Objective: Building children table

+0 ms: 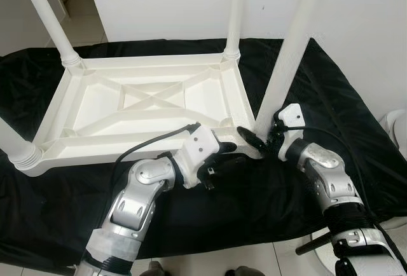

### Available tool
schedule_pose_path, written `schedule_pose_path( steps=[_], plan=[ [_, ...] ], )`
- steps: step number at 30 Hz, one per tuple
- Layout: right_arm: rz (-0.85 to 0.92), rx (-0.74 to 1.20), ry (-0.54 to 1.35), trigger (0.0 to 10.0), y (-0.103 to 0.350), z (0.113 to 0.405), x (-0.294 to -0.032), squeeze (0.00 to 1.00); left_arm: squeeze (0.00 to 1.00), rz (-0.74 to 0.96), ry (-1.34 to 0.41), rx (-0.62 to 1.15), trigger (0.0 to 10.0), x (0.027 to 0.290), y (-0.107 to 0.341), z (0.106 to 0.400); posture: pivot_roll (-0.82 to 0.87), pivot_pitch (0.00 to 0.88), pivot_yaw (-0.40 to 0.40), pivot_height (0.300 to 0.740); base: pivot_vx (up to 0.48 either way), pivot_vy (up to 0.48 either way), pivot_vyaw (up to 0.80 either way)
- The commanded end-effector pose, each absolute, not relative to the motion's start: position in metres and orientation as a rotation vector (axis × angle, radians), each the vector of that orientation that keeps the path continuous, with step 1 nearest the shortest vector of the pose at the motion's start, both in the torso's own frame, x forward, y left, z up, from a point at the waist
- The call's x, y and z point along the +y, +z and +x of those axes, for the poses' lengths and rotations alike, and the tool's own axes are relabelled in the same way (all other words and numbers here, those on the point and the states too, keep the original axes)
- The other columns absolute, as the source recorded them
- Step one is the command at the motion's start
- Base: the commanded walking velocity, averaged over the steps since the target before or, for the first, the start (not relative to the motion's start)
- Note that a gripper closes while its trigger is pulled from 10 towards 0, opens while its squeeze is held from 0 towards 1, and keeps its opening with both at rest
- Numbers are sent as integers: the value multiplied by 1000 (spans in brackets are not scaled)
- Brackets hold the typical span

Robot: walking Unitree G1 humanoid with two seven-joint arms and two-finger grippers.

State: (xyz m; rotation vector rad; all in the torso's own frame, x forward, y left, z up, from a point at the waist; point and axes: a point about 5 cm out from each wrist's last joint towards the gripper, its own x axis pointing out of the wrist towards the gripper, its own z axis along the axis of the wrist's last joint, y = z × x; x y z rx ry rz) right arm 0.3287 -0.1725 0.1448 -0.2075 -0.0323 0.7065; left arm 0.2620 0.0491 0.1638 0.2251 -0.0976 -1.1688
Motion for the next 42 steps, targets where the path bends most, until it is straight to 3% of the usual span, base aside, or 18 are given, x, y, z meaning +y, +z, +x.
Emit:
schedule_pose_path(
  steps=[1,10,11,25,33,37,42],
  plan=[
    [-229,-5,722,0,140,330,-170,0,0,234,-1144,-96,10000,49,163,261,-121,36,46,740,0,0,0],
    [-215,4,709,0,135,331,-176,0,0,236,-1136,-97,10000,48,164,262,-118,38,44,740,0,0,0],
    [-199,6,691,10000,134,331,-177,0,0,237,-1135,-97,10000,48,164,262,-122,38,44,740,0,0,0],
    [-124,-27,405,10000,132,328,-173,0,0,229,-1133,-85,10000,48,163,261,-119,42,39,740,0,0,0],
    [-57,-14,208,10000,125,316,-160,0,0,230,-1137,-79,10000,48,162,259,-117,37,38,740,0,0,0],
    [18,-13,-19,10000,123,302,-137,0,0,229,-1145,-79,10000,46,162,259,-117,31,35,740,0,0,0],
    [39,-6,-40,10000,122,298,-129,0,0,227,-1146,-80,10000,46,162,259,-116,27,36,740,0,0,0]
  ],
)
